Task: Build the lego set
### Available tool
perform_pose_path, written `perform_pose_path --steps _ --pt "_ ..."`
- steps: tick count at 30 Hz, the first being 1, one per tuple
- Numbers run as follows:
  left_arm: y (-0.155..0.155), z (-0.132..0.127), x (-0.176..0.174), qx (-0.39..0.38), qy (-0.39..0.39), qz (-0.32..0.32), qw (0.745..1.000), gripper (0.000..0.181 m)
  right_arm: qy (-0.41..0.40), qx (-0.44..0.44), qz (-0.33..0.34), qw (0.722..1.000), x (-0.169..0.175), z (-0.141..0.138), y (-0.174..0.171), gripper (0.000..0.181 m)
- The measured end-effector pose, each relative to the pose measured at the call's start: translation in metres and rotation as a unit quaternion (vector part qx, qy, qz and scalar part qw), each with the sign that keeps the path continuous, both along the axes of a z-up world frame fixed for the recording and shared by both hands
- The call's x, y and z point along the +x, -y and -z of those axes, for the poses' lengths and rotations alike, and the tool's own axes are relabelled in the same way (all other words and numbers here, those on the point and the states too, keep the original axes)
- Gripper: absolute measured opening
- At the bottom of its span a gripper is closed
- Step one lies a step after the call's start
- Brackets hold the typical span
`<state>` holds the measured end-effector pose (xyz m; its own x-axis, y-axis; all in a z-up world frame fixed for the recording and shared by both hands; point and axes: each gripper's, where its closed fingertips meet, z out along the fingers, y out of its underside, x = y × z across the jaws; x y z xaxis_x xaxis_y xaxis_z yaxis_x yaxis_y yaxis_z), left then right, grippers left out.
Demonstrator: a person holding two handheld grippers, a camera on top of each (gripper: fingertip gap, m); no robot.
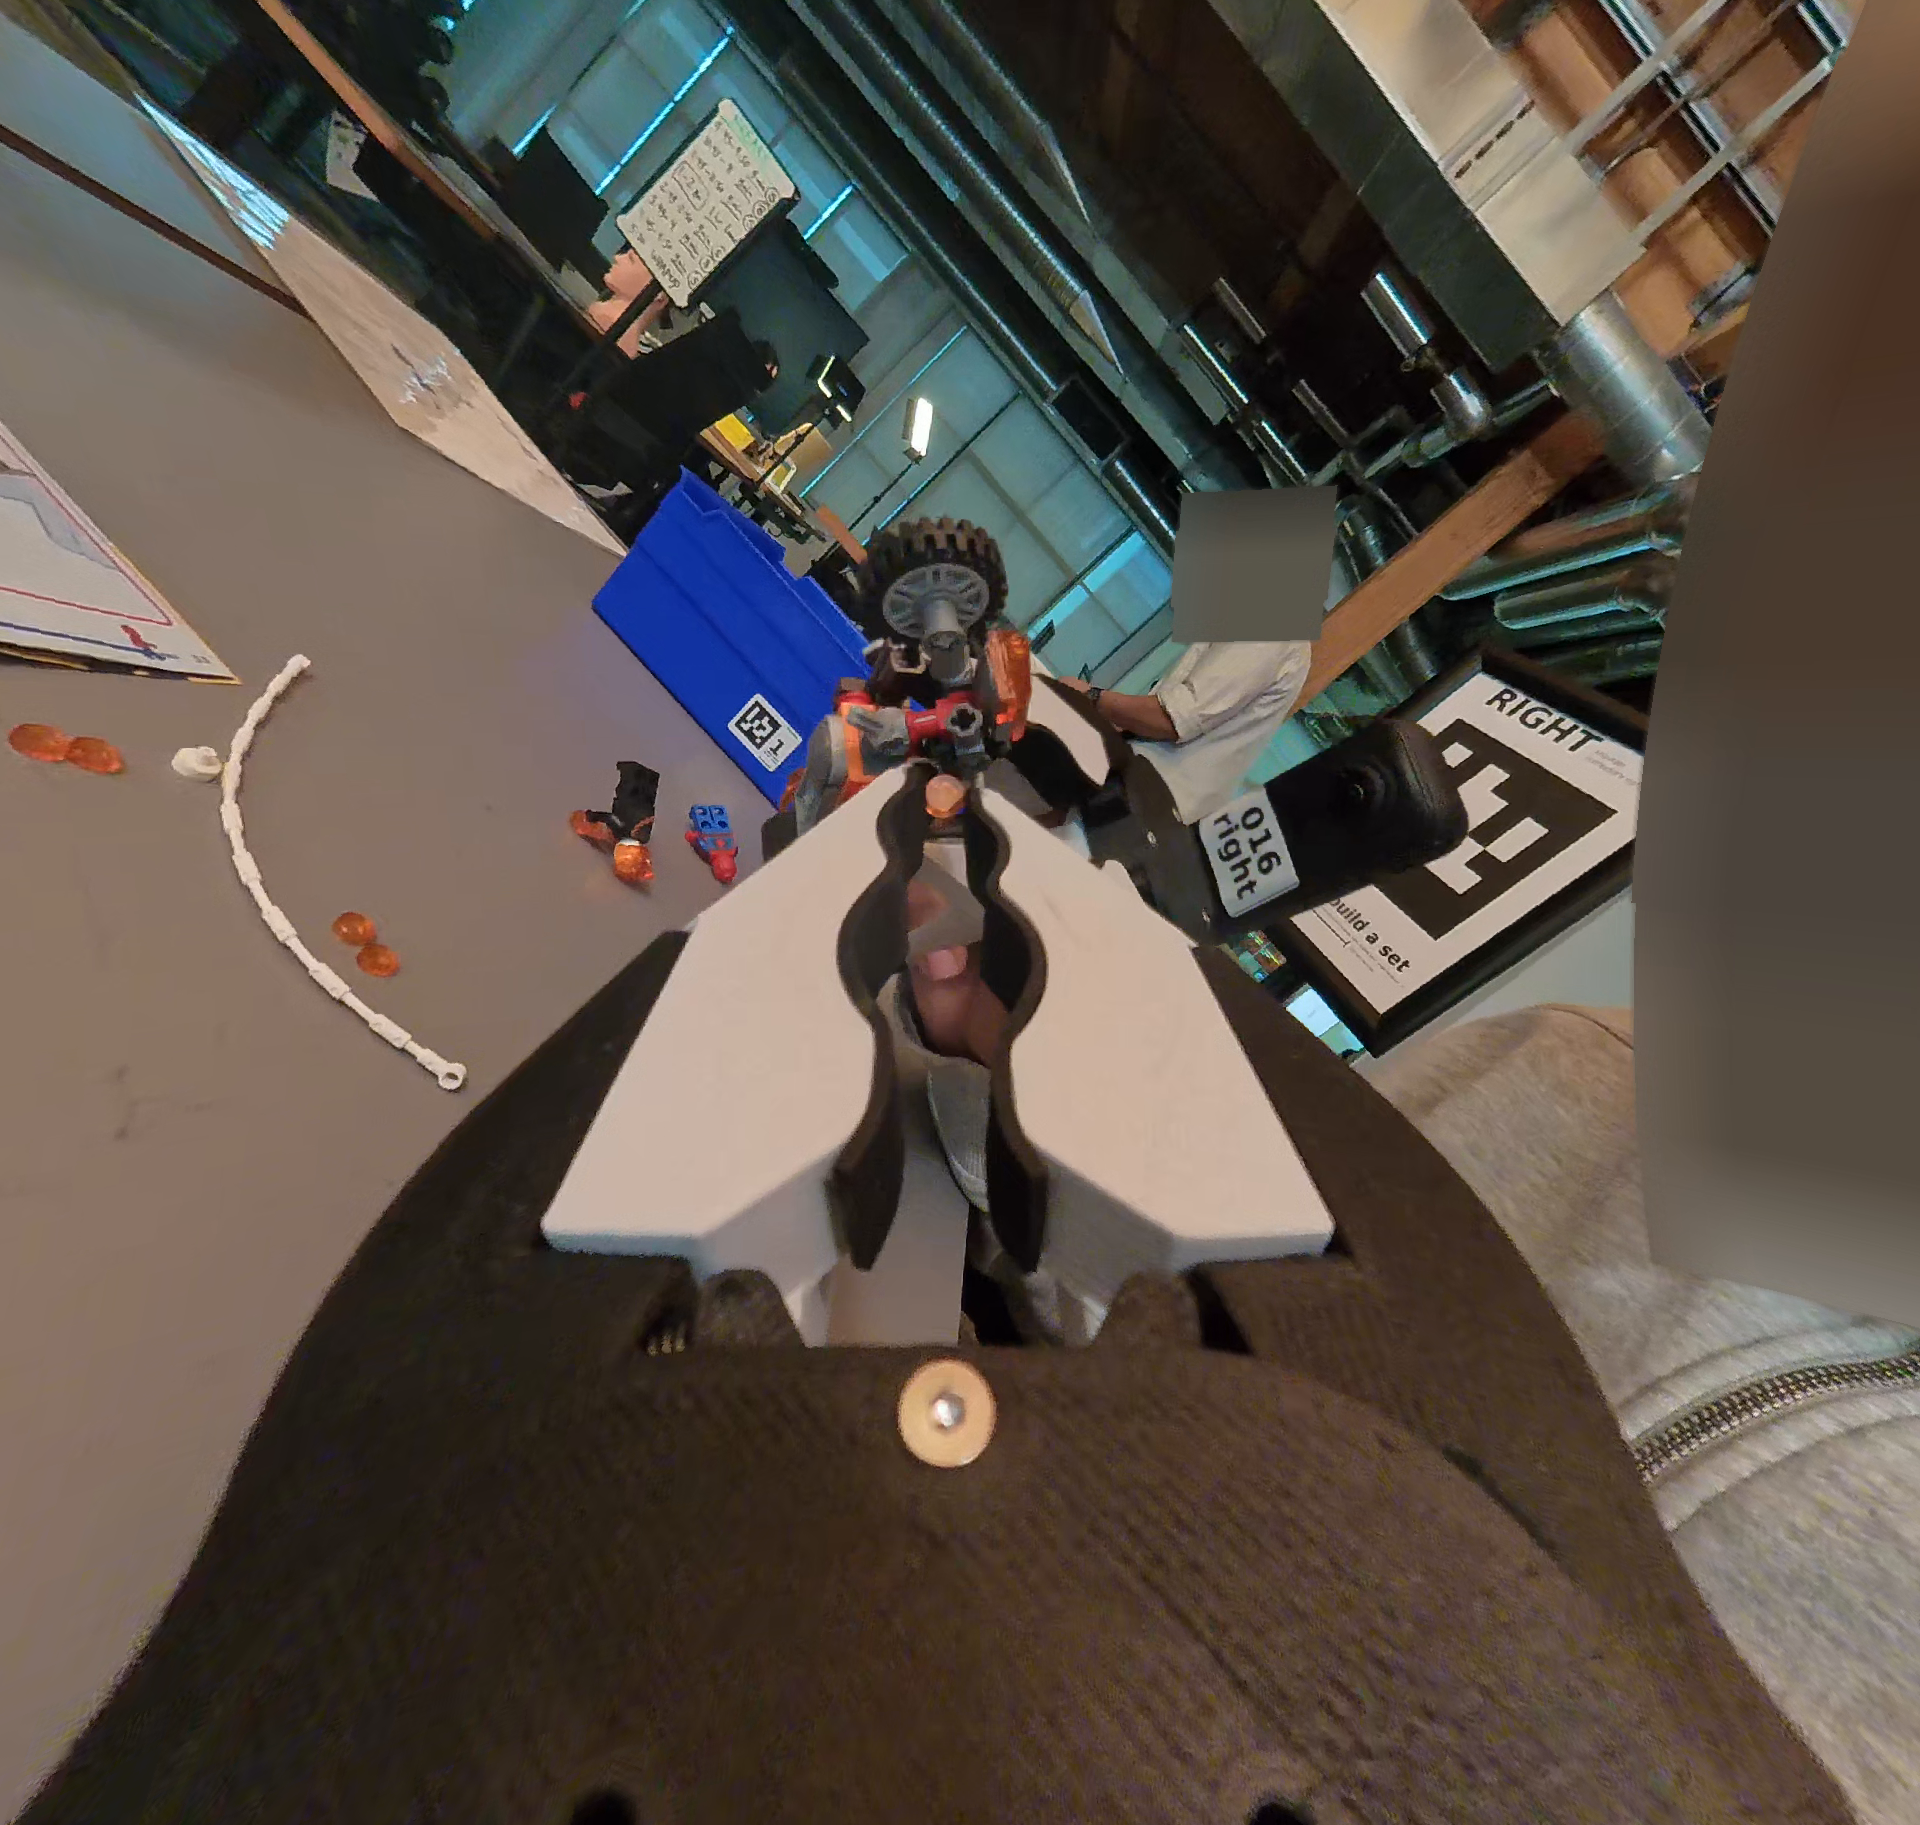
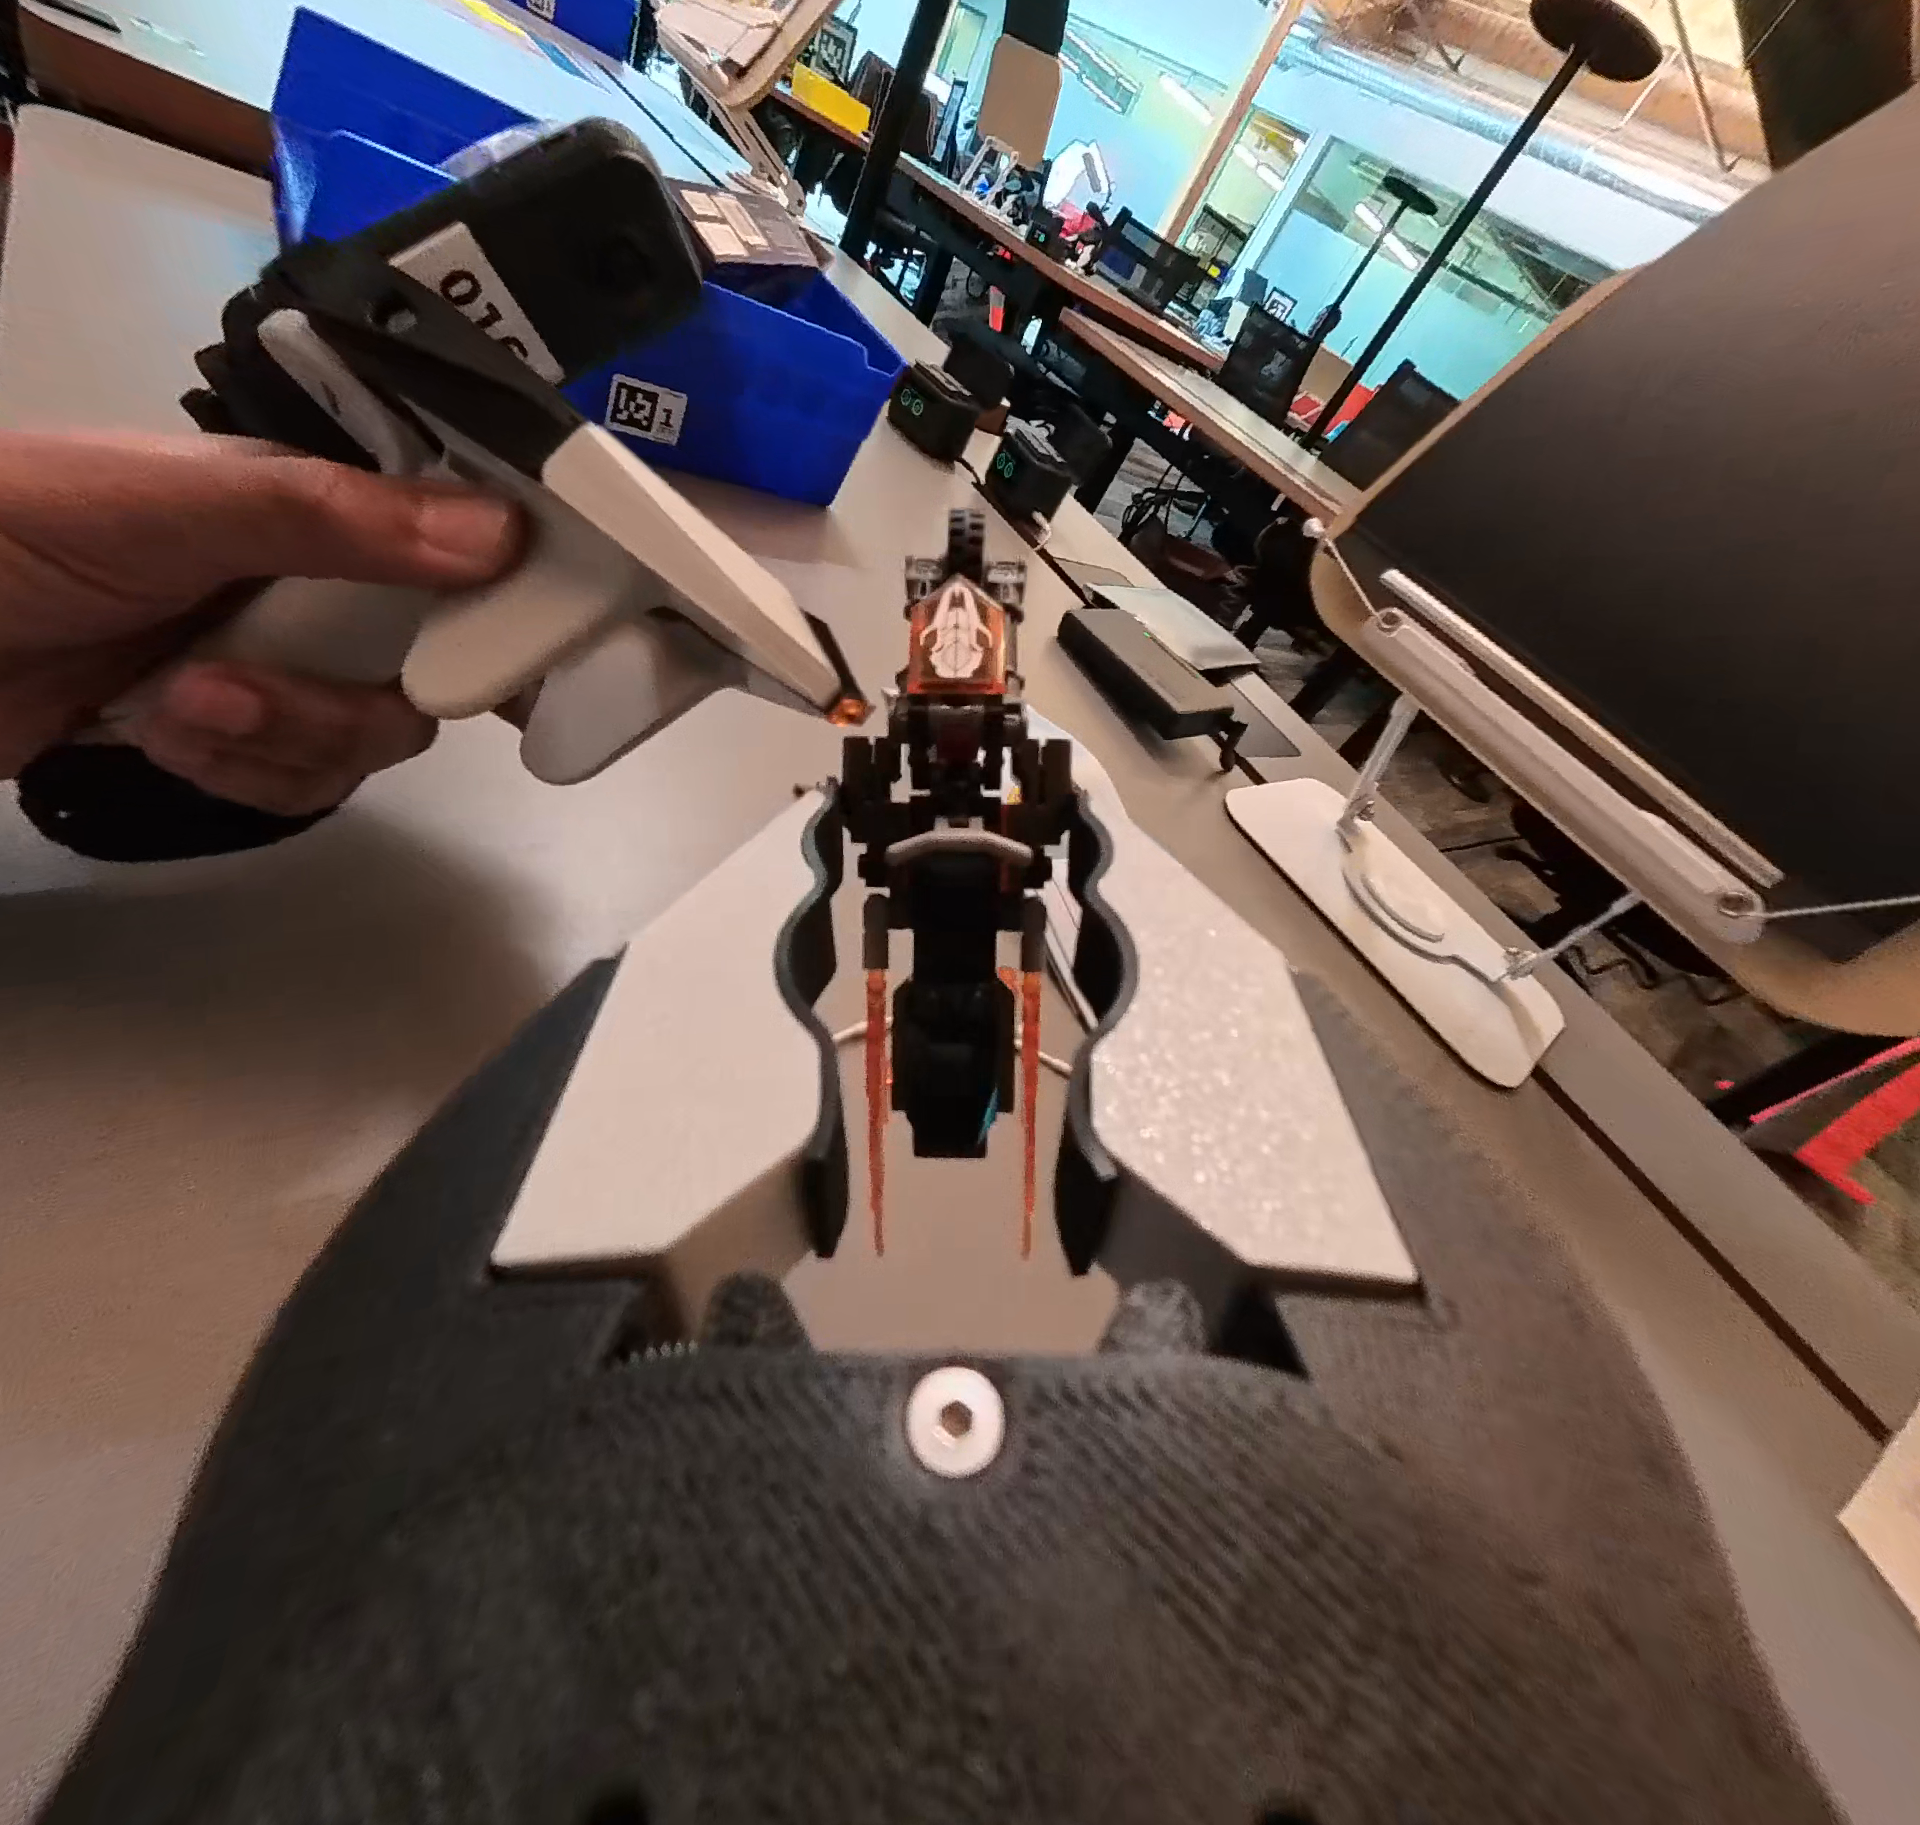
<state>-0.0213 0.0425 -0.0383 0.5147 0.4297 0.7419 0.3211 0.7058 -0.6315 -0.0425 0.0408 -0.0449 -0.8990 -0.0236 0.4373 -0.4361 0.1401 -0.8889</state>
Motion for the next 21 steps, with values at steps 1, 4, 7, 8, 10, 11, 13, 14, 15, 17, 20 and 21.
perform_pose_path --steps 1,4,7,8,10,11,13,14,15,17,20,21 --pt "0.0 0.0 0.0 0.0 0.0 0.0 1.0 0.004 -0.005 0.002 0.001 1.0 0.001 0.0 0.0 0.042" --pt "0.001 0.001 0.0 -0.003 0.003 -0.001 1.0 0.004 -0.016 0.008 0.0 1.0 0.003 0.003 0.002 0.042" --pt "0.001 0.005 -0.001 -0.005 0.011 -0.001 1.0 0.005 -0.032 0.009 0.001 0.999 0.005 0.003 0.002 0.042" --pt "0.002 0.006 -0.001 -0.004 0.013 0.0 1.0 0.005 -0.036 0.009 0.003 0.999 0.006 0.003 0.002 0.042" --pt "0.002 0.007 -0.001 -0.002 0.017 0.002 1.0 0.005 -0.043 0.013 0.004 0.999 0.006 0.004 0.002 0.042" --pt "0.003 0.008 -0.001 -0.003 0.019 0.001 1.0 0.005 -0.046 0.013 0.003 0.999 0.006 0.004 0.002 0.042" --pt "0.003 0.009 -0.001 -0.006 0.023 0.003 1.0 0.005 -0.052 0.015 0.004 0.999 0.006 0.005 0.003 0.042" --pt "0.003 0.01 -0.001 -0.007 0.025 0.005 1.0 0.005 -0.057 0.017 0.004 0.998 0.006 0.005 0.003 0.042" --pt "0.002 0.011 -0.001 -0.009 0.028 0.007 1.0 0.005 -0.061 0.018 0.006 0.998 0.006 0.006 0.002 0.042" --pt "0.002 0.012 0.0 -0.012 0.033 0.011 0.999 0.004 -0.067 0.023 0.008 0.997 0.006 0.007 0.003 0.042" --pt "0.002 0.013 0.001 -0.007 0.036 0.018 0.999 0.004 -0.071 0.028 0.009 0.997 0.007 0.008 0.003 0.042" --pt "0.002 0.013 0.001 -0.004 0.036 0.019 0.999 0.004 -0.071 0.029 0.007 0.997 0.008 0.008 0.003 0.042"
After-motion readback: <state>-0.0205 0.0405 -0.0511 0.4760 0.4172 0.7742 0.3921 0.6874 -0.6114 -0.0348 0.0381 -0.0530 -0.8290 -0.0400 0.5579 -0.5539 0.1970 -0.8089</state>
